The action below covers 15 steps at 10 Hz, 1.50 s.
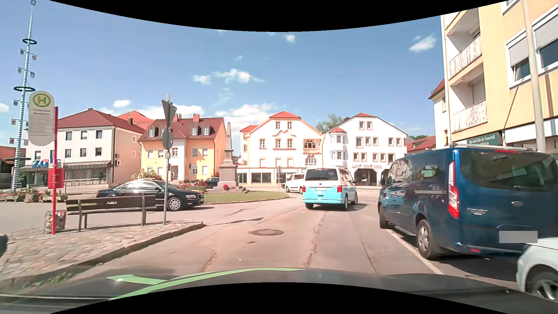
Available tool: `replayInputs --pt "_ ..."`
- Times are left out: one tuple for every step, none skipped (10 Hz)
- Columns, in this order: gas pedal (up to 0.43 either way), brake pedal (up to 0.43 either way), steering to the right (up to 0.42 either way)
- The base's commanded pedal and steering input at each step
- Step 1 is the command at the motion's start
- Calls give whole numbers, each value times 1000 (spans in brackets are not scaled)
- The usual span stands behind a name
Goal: Follow the waypoints while adhering to traffic rules and regulations
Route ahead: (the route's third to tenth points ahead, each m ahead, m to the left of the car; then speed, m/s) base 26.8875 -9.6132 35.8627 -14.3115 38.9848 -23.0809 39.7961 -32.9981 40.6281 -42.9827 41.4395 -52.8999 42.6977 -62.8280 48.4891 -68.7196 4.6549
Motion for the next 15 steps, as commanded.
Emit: replayInputs --pt "0 37 66" --pt "0 6 69" --pt "0 6 72" --pt "0 6 74" --pt "0 6 79" --pt "0 6 83" --pt "0 6 86" --pt "0 0 91" --pt "0 0 98" --pt "0 0 105" --pt "0 0 110" --pt "0 0 118" --pt "0 0 128" --pt "0 0 138" --pt "0 0 146"
